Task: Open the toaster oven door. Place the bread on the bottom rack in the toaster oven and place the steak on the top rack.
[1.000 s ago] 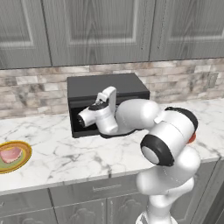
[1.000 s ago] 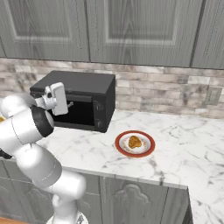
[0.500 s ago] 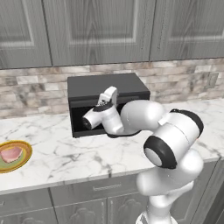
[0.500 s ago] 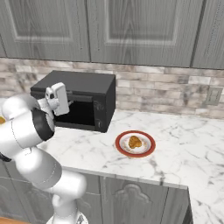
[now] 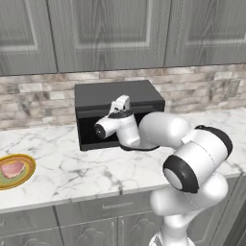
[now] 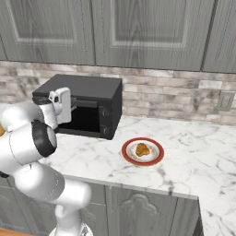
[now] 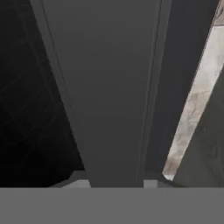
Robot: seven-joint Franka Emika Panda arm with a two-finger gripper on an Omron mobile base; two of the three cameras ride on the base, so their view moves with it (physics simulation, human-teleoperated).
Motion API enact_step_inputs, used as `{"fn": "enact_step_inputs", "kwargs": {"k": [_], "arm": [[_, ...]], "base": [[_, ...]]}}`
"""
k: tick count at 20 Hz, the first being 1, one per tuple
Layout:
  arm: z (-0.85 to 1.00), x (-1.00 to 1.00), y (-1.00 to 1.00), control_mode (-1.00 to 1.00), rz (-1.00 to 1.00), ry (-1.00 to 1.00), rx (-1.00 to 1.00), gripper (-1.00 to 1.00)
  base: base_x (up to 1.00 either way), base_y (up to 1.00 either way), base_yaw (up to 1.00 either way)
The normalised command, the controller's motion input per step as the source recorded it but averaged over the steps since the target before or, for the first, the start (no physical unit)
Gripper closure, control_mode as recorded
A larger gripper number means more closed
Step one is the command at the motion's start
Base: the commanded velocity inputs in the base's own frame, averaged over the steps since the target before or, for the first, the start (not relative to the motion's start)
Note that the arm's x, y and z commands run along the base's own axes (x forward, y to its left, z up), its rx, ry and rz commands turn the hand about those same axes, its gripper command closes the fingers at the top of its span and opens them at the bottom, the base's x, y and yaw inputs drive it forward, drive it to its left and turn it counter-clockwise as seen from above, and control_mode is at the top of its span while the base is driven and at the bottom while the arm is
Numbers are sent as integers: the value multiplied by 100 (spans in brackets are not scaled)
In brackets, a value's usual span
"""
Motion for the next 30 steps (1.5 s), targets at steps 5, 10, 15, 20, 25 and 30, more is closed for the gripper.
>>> {"fn": "enact_step_inputs", "kwargs": {"k": [5,10,15,20,25,30], "arm": [[-53,-53,0,-100,0,69,0,100],[-56,-85,0,-100,0,81,0,100],[-46,-100,0,-100,0,84,0,100],[-66,-100,0,-100,1,79,0,100],[-85,-73,0,-100,0,67,-9,-100],[74,1,-2,-100,11,7,-8,-100]], "base": [[0,0,0],[0,0,0],[0,0,0],[0,0,0],[0,0,0],[0,0,0]]}}
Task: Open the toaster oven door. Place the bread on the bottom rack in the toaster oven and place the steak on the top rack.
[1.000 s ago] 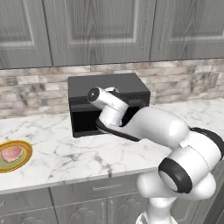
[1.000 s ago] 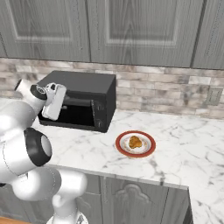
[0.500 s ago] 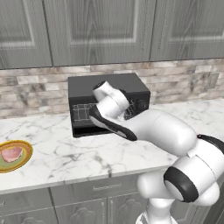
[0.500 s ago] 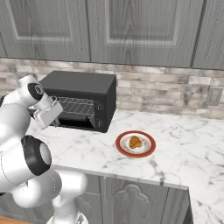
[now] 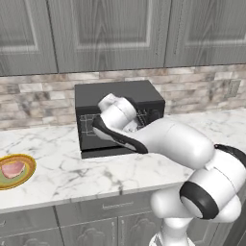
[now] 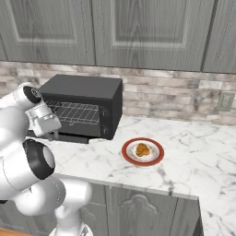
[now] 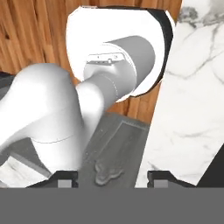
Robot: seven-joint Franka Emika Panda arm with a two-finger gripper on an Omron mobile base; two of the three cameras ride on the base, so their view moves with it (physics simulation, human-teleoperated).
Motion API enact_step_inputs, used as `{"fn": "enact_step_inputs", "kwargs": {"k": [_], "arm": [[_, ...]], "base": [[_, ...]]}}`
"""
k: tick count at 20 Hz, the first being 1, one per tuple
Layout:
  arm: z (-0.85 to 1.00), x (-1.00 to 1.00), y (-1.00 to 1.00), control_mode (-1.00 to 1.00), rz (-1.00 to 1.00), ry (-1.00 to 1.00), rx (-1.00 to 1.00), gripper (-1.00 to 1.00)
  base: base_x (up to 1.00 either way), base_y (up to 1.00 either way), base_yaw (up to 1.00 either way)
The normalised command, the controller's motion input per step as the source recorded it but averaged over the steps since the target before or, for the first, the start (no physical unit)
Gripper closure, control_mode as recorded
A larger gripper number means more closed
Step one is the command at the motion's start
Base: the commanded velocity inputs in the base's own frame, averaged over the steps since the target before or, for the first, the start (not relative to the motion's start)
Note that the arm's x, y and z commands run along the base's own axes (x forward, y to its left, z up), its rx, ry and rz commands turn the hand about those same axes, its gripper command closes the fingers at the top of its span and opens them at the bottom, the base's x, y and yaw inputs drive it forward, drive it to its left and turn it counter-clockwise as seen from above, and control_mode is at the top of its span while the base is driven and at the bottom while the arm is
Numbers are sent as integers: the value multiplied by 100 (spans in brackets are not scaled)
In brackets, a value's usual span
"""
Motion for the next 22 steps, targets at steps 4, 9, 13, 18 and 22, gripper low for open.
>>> {"fn": "enact_step_inputs", "kwargs": {"k": [4,9,13,18,22], "arm": [[86,51,0,-100,32,3,-15,-100],[-45,91,0,-100,48,40,-20,-100],[-100,54,0,-100,44,44,-7,-100],[-95,7,6,-100,16,17,1,-100],[-97,-81,20,-100,0,19,0,-100]], "base": [[0,0,0],[0,0,0],[0,0,0],[0,0,0],[0,0,0]]}}
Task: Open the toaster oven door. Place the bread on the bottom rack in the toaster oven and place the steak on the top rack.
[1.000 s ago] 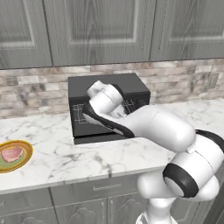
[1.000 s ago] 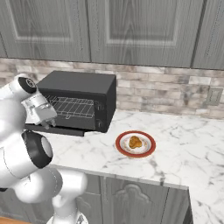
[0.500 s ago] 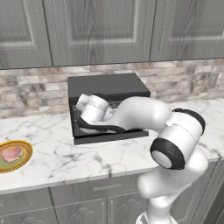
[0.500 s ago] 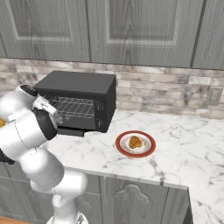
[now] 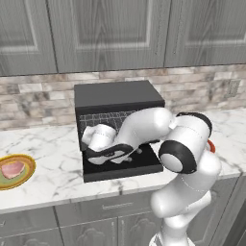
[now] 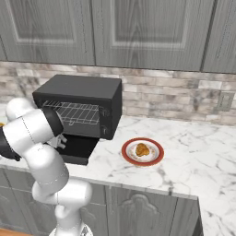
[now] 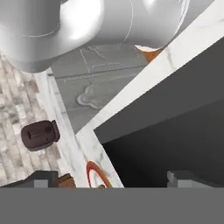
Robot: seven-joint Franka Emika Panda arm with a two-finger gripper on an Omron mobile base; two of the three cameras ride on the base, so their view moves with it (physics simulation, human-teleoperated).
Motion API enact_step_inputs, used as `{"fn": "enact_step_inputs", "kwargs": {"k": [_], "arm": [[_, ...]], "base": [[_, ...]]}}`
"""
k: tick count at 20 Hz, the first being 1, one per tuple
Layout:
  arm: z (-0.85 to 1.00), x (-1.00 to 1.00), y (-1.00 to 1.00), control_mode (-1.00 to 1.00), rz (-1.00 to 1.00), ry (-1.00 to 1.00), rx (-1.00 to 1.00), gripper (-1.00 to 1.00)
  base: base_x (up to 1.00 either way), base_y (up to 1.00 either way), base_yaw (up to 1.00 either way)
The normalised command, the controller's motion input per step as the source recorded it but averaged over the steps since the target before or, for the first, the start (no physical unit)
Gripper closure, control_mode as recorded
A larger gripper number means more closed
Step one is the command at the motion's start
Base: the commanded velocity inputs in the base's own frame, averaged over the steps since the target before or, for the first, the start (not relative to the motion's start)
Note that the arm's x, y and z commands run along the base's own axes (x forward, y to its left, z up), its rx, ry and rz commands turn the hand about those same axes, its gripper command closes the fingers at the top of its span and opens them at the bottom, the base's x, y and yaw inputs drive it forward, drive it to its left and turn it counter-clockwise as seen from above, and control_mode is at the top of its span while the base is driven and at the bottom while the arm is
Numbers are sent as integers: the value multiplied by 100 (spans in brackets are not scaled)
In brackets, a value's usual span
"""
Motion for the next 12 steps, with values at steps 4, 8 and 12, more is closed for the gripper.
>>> {"fn": "enact_step_inputs", "kwargs": {"k": [4,8,12], "arm": [[-81,-59,11,-100,0,20,3,-100],[-7,9,1,-100,8,9,4,-100],[45,16,-27,-100,34,-34,17,-100]], "base": [[0,0,0],[0,0,0],[0,0,0]]}}
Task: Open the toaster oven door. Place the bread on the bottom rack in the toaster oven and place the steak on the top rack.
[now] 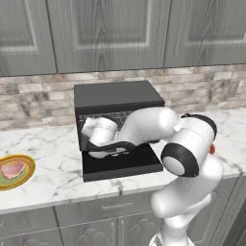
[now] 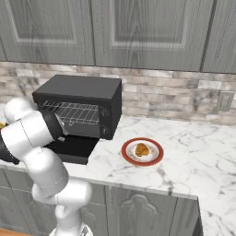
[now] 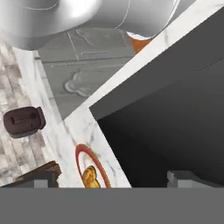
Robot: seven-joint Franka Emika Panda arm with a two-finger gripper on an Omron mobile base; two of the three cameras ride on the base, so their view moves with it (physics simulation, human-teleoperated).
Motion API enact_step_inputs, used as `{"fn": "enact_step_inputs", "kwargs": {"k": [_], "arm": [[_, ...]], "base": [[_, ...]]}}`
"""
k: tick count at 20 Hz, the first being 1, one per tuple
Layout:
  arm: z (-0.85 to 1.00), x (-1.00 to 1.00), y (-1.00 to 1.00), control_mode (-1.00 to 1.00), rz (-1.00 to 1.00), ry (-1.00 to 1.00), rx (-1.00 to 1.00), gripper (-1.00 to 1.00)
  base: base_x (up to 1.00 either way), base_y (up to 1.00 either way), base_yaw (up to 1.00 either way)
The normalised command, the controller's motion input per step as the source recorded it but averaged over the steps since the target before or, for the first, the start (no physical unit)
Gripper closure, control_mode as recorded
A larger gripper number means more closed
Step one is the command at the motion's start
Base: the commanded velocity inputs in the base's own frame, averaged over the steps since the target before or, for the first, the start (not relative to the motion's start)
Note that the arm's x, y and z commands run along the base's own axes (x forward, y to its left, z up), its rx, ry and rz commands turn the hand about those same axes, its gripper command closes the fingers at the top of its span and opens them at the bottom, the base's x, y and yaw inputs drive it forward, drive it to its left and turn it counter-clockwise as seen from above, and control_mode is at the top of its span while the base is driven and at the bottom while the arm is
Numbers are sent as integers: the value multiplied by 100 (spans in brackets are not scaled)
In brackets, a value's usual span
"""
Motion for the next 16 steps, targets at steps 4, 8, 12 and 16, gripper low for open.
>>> {"fn": "enact_step_inputs", "kwargs": {"k": [4,8,12,16], "arm": [[24,43,-33,-100,42,-53,22,-100],[8,81,-11,-100,28,-40,32,-100],[6,75,4,-100,13,-13,23,-100],[0,71,39,-100,2,-3,5,-100]], "base": [[0,0,0],[0,0,0],[0,0,0],[0,0,0]]}}
